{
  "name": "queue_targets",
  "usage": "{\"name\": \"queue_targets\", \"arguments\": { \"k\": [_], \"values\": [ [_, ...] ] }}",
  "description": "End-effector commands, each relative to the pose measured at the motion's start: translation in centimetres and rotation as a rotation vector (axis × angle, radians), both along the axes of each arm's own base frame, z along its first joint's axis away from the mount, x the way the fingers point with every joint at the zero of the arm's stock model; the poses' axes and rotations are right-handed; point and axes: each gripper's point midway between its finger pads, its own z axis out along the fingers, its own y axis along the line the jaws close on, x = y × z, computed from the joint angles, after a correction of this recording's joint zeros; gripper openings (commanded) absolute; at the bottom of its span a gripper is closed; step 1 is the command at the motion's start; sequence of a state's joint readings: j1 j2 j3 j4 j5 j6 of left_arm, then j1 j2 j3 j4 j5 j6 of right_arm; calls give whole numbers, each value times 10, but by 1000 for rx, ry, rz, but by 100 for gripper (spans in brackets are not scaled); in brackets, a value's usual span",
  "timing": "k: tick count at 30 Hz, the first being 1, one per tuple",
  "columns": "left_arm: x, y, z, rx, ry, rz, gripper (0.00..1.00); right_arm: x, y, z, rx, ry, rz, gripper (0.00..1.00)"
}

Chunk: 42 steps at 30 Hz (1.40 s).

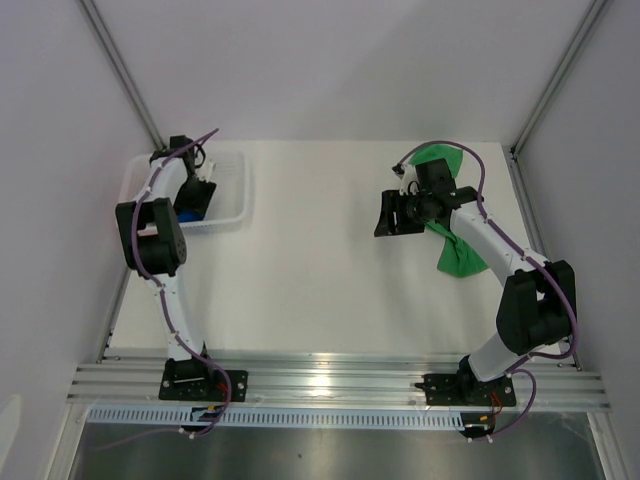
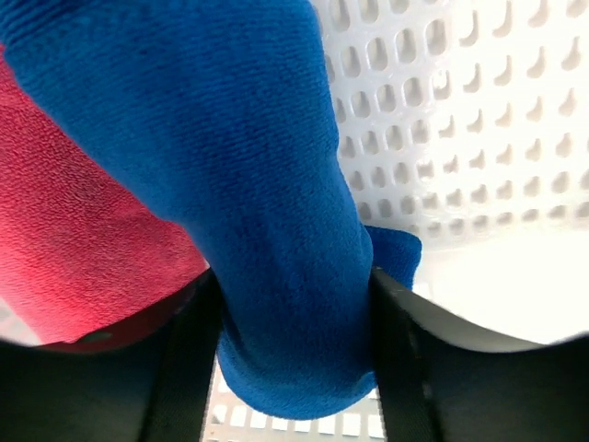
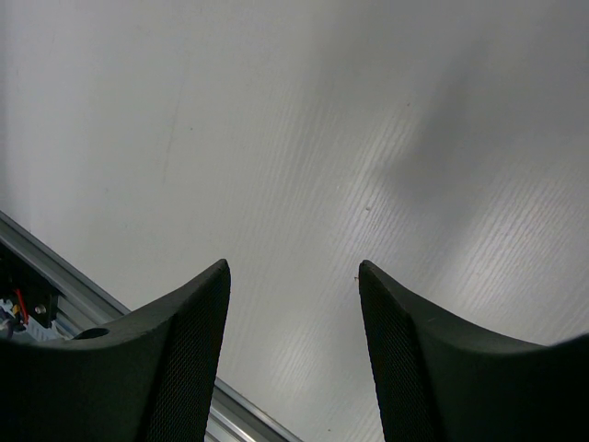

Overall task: Roll the towels
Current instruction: Place the rolled towel into the container

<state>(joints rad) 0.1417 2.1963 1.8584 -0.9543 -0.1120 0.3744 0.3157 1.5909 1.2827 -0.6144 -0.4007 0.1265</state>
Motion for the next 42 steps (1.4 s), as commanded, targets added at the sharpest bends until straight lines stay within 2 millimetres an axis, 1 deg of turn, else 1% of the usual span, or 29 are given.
{"name": "queue_targets", "arguments": {
  "k": [1, 3, 5, 7, 8, 9, 13, 17, 19, 21, 22, 23, 24, 25, 26, 27, 30, 31, 32, 33, 37, 42],
  "values": [
    [1, 15, 8, 123, 6, -56, 60, 6, 2, 13, 23, -50, 10, 61],
    [2, 21, 7, 169, 9, -67, 58, 8, 1, 14, 26, -53, 6, 61],
    [4, 24, 4, 198, 13, -86, 51, 8, 2, 15, 29, -57, 7, 61],
    [7, 32, 4, 237, 7, -89, 50, 7, 1, 14, 28, -54, 6, 61],
    [8, 34, 4, 249, 5, -94, 50, 7, 1, 13, 28, -53, 6, 61],
    [13, 36, 6, 265, -15, -96, 50, 7, 1, 13, 27, -50, 7, 61],
    [21, 46, 17, 362, -44, -138, 50, 7, 0, 13, 29, -52, 5, 61],
    [28, 47, 26, 424, -80, -169, 50, 8, 2, 13, 35, -54, 8, 61],
    [28, 44, 24, 441, -80, -184, 50, 8, 1, 13, 35, -55, 6, 61],
    [27, 35, 19, 418, -71, -199, 51, 8, 2, 12, 37, -51, 8, 61],
    [20, 29, 14, 381, -46, -201, 51, 8, 2, 11, 36, -48, 10, 61],
    [18, 16, 6, 300, -43, -224, 52, 8, 1, 11, 34, -51, 8, 61],
    [14, 7, 1, 248, -35, -218, 55, 8, 1, 11, 34, -51, 10, 61],
    [12, 0, -1, 209, -31, -214, 56, 8, 0, 11, 33, -50, 6, 61],
    [4, -4, -5, 173, 1, -210, 58, 8, 0, 11, 32, -50, 7, 61],
    [2, -9, -7, 141, -1, -188, 63, 8, -1, 10, 31, -48, 4, 61],
    [-1, -10, -6, 101, 8, -160, 67, 8, -1, 10, 34, -44, 6, 61],
    [-2, -11, -6, 85, 12, -156, 69, 8, -1, 9, 33, -45, 7, 61],
    [-1, -9, -1, 73, 13, -144, 73, 8, -1, 10, 35, -47, 6, 61],
    [-1, -11, -2, 50, 15, -132, 75, 8, -1, 9, 35, -43, 5, 61],
    [6, -8, 7, 48, -13, -95, 76, 5, -1, 6, 35, -34, 5, 61],
    [20, -9, 28, 49, -95, -76, 78, 2, -3, 4, 34, -30, 4, 61]
  ]
}}
